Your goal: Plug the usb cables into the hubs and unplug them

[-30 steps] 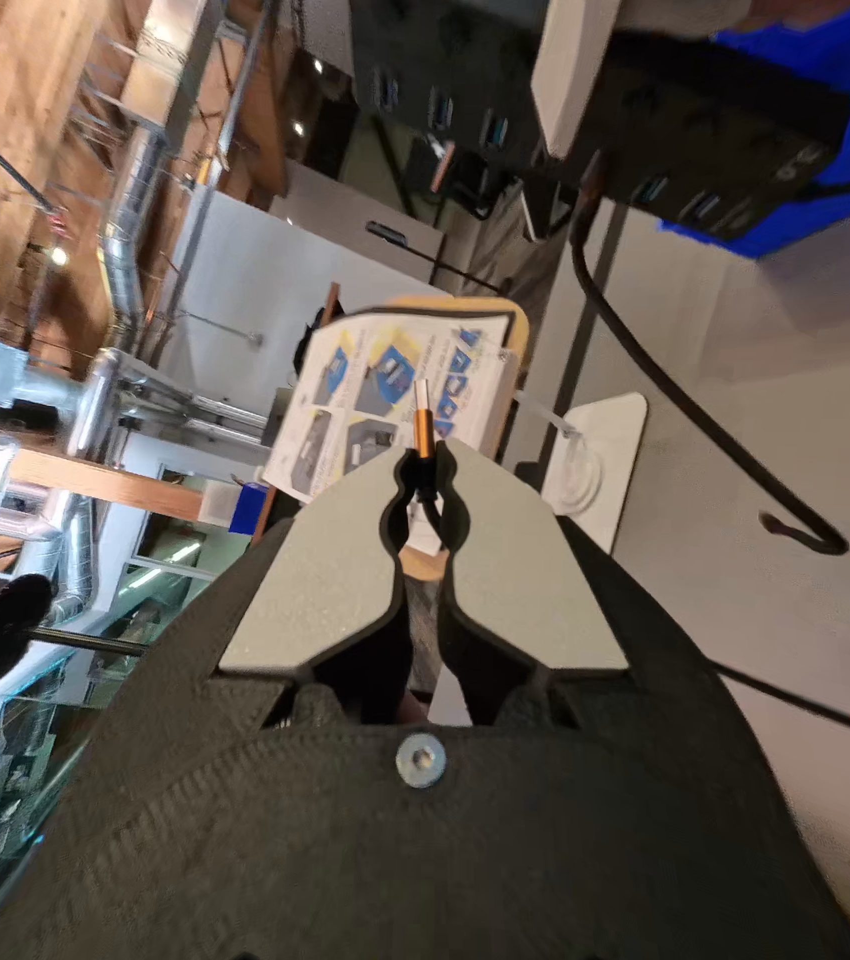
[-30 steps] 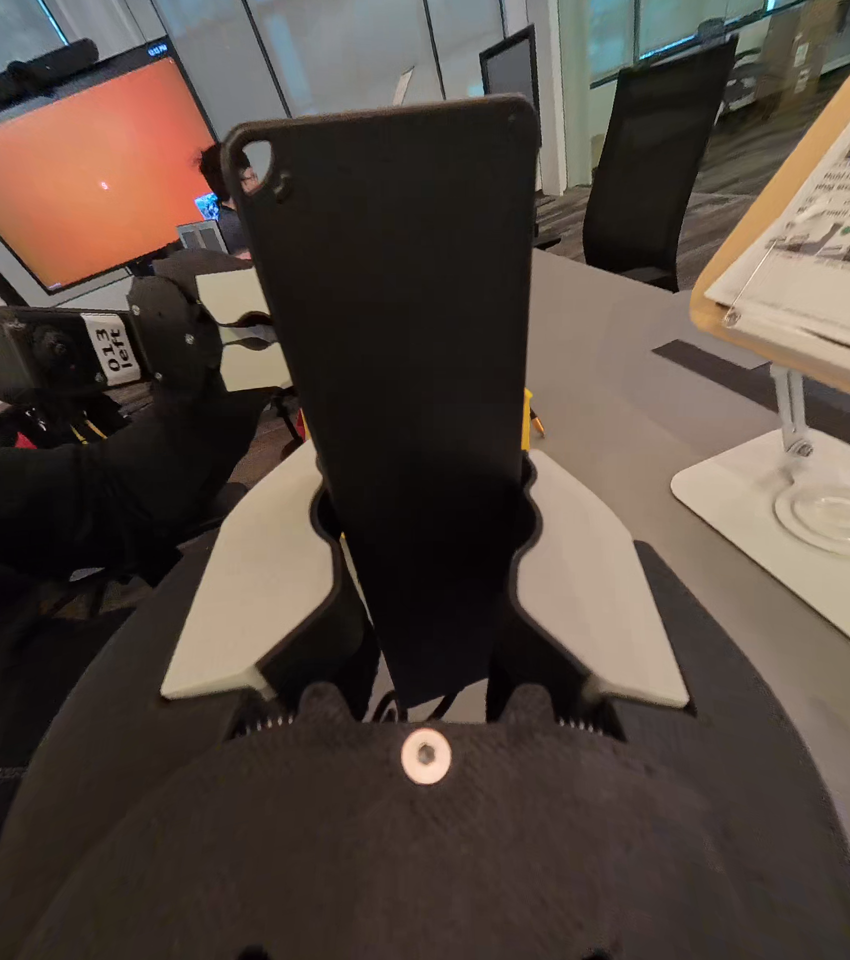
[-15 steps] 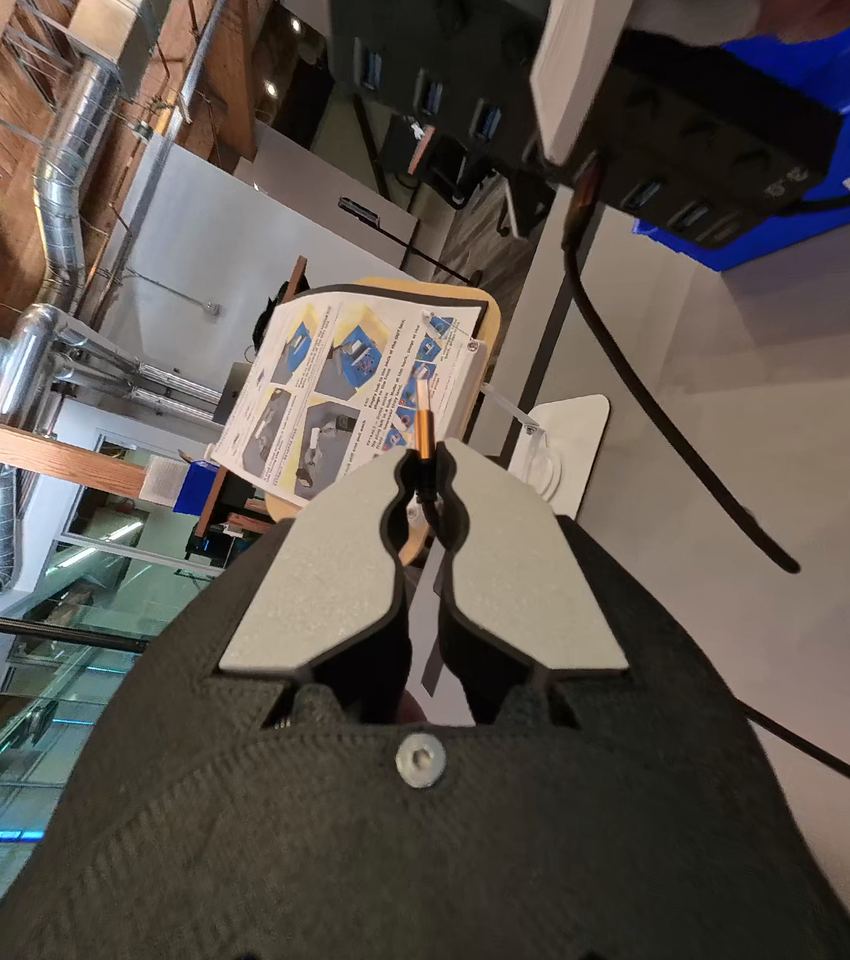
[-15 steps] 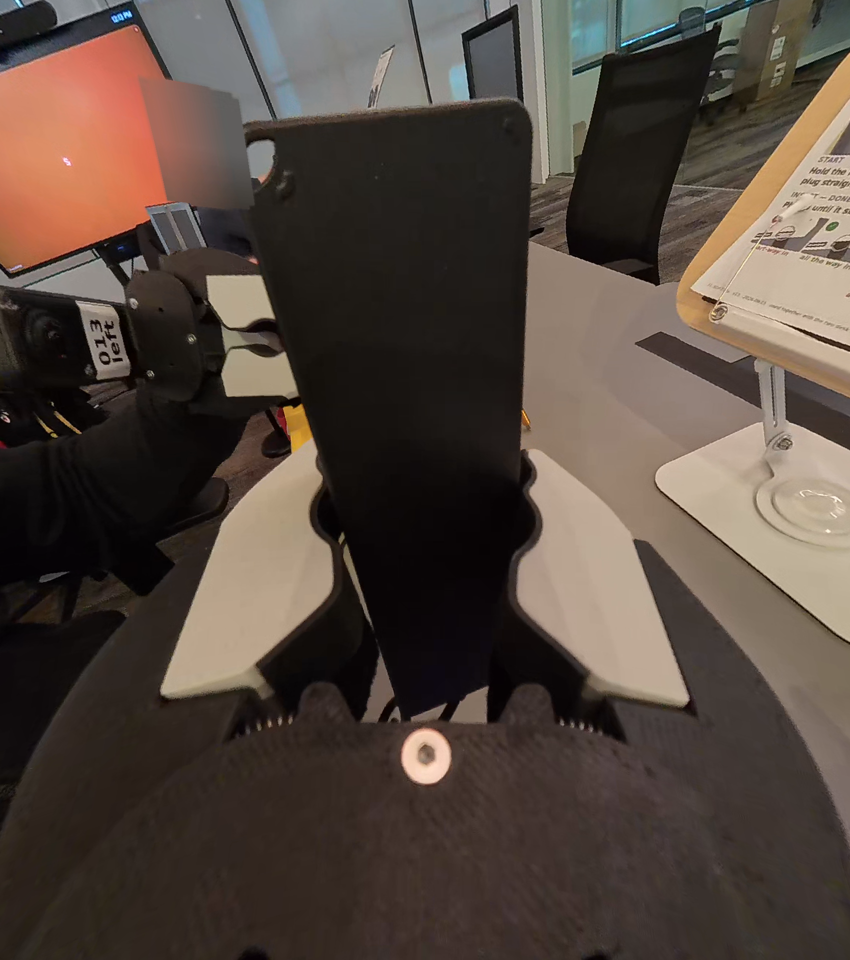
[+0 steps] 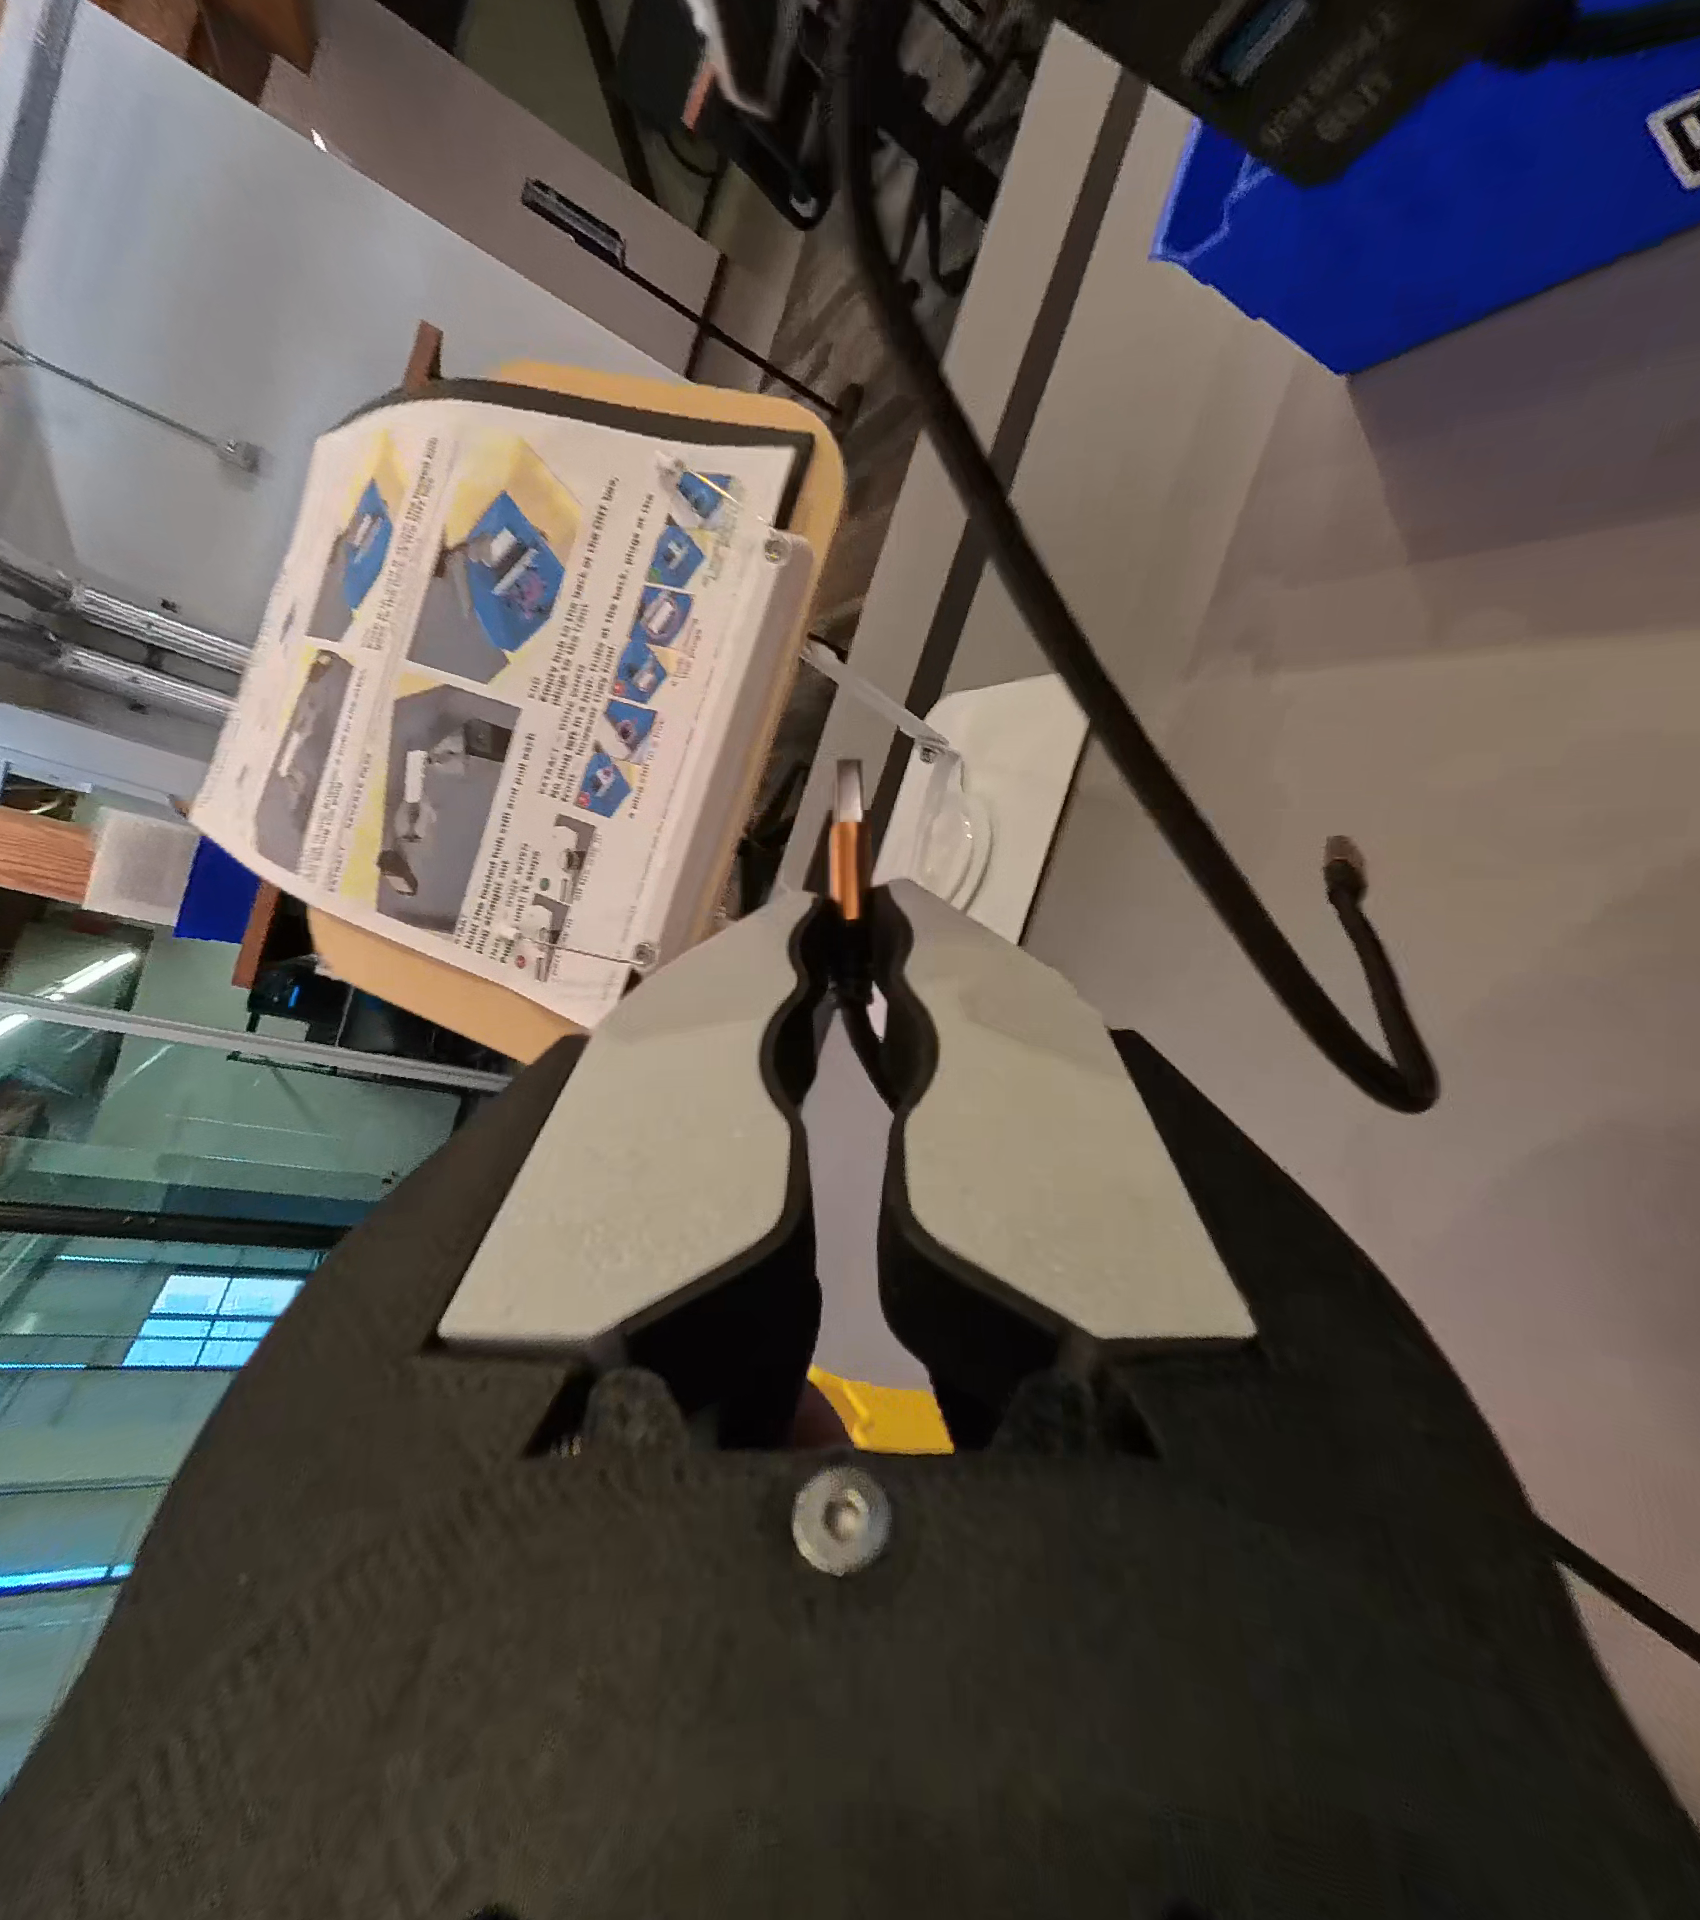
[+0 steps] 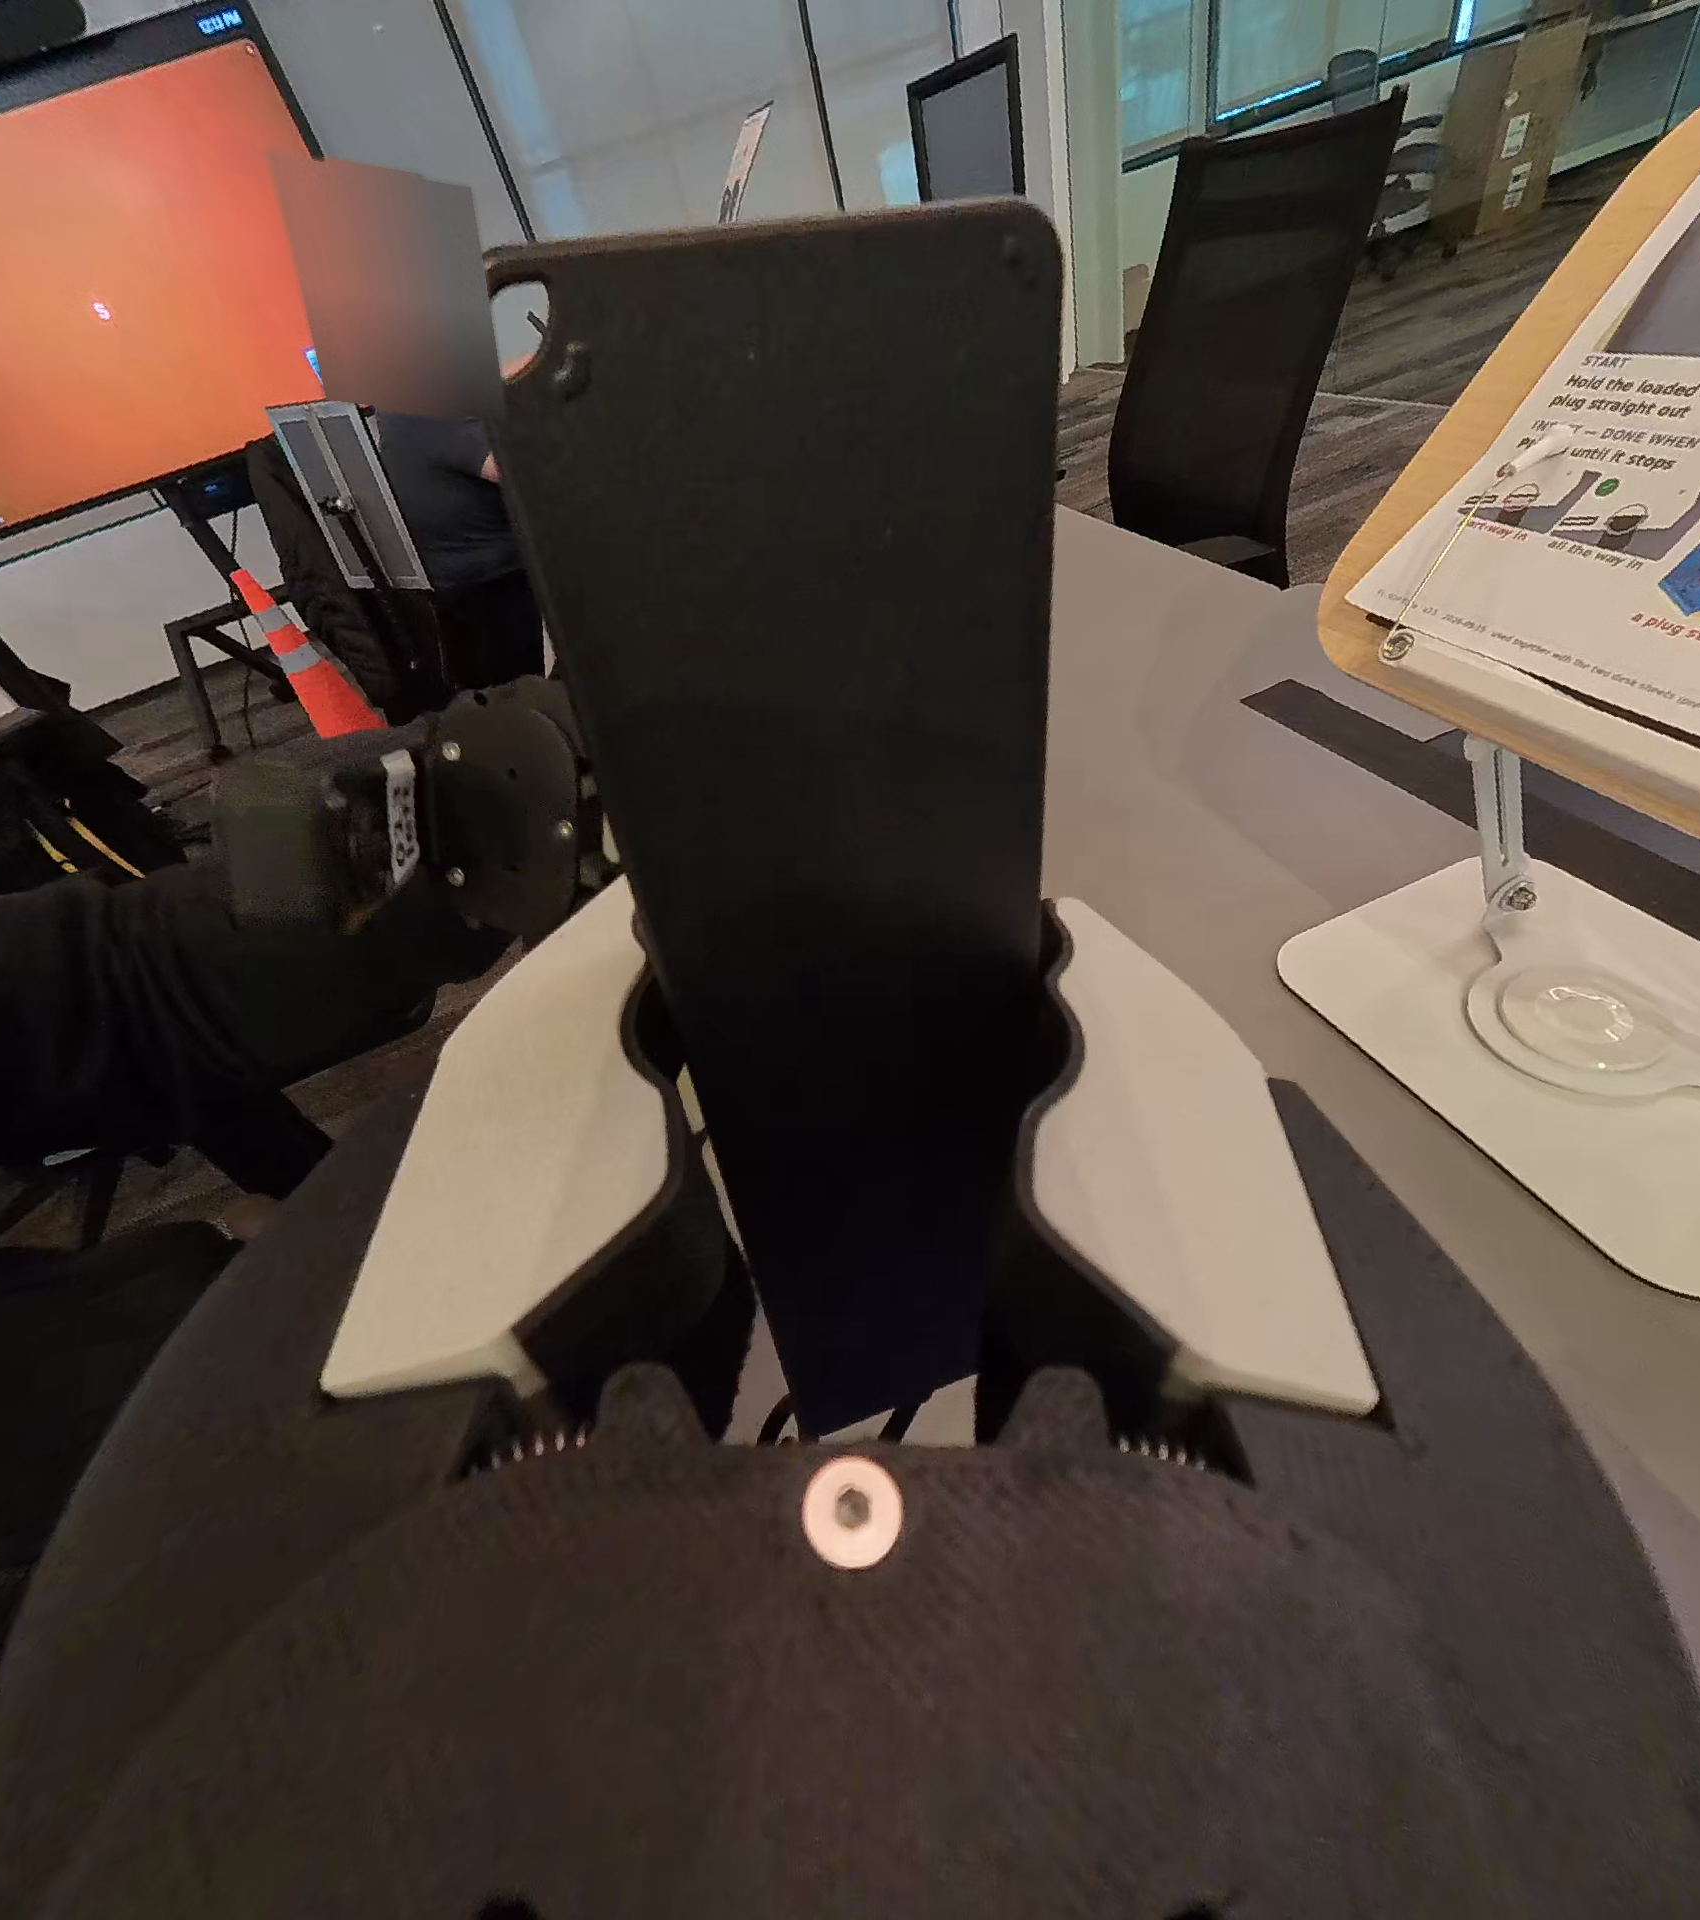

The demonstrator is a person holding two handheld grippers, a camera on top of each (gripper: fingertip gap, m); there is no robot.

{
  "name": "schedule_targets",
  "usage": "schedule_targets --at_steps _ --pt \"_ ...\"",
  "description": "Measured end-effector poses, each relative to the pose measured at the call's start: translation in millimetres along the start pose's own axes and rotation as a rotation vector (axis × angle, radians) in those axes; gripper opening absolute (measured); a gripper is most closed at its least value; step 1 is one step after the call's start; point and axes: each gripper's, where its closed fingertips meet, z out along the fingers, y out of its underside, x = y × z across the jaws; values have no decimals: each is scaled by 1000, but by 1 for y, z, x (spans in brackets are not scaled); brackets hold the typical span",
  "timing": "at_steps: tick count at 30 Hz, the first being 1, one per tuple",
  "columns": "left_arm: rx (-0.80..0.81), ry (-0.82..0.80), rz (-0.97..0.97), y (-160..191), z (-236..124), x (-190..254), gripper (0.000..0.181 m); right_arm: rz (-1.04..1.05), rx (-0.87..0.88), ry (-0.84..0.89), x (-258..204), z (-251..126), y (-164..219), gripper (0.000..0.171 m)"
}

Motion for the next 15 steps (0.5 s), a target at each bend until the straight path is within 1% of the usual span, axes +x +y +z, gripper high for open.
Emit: schedule_targets --at_steps 6,15 --pt "-74 50 -4 11 19 30 8 1 3 6 3 -2 1 65" --pt "-162 51 -20 31 44 52 7 4 2 12 8 -3 4 65"
